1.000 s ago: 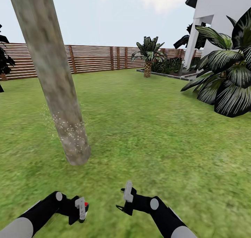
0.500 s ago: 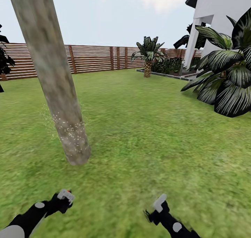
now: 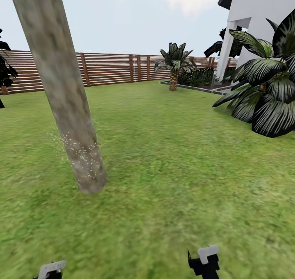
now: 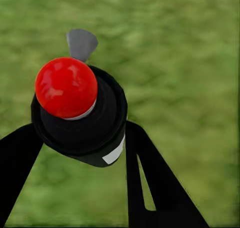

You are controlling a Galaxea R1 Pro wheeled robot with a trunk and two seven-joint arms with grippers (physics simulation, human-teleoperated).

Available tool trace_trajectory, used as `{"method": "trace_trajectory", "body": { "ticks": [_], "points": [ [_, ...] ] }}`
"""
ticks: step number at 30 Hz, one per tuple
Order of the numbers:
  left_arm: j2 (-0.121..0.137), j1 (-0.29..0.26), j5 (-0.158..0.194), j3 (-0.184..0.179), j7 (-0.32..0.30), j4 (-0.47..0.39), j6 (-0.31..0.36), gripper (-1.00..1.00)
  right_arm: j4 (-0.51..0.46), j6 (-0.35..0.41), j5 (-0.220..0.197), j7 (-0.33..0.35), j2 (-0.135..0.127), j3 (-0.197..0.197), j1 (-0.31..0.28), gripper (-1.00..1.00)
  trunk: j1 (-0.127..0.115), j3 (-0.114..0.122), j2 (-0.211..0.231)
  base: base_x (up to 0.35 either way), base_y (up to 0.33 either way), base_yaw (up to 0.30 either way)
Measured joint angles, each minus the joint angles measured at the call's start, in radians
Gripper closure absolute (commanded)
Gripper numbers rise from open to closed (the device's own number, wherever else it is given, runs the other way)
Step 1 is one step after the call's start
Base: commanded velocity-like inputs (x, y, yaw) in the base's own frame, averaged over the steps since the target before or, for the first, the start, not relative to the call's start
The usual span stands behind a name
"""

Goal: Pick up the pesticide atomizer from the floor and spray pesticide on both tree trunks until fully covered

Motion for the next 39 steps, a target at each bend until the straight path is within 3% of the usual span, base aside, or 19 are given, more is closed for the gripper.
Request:
{"method": "trace_trajectory", "body": {
  "ticks": [1,2,5,13,25,31,39],
  "points": [
    [0.001,0.006,0.001,0.002,0.004,0.0,-0.002,1.0,0.0,-0.001,-0.099,0.0,-0.002,-0.002,0.003,-1.0,0.0,0.0,0.0,0.0,0.0,0.105],
    [0.001,0.007,-0.004,0.0,0.006,0.0,-0.001,1.0,0.0,0.0,-0.15,0.001,-0.002,0.0,0.003,-1.0,0.0,0.0,0.0,0.0,0.0,0.186],
    [0.0,0.008,-0.012,-0.003,0.008,0.001,0.001,1.0,0.0,-0.002,-0.202,0.004,-0.003,0.003,0.003,-1.0,0.0,0.0,0.0,0.0,0.0,0.247],
    [-0.006,0.027,0.001,-0.003,0.012,-0.001,-0.004,1.0,0.001,-0.002,-0.209,0.004,-0.002,0.005,0.005,-1.0,0.0,0.0,0.0,-0.232,-0.079,0.274],
    [-0.009,0.028,0.003,0.0,0.013,-0.002,-0.005,1.0,0.003,0.0,-0.209,0.003,-0.002,0.005,0.005,-1.0,0.0,0.0,0.0,-0.217,-0.24,0.277],
    [-0.009,0.028,0.003,0.0,0.019,0.001,-0.054,1.0,0.003,0.0,-0.209,0.003,-0.003,0.004,0.005,-1.0,0.0,-0.001,0.0,-0.141,-0.235,0.277],
    [-0.008,0.029,0.005,0.002,0.021,0.001,-0.058,1.0,0.003,0.0,-0.209,0.003,-0.003,0.005,0.005,-1.0,0.0,-0.005,0.0,-0.191,-0.182,0.277]
  ]
}}
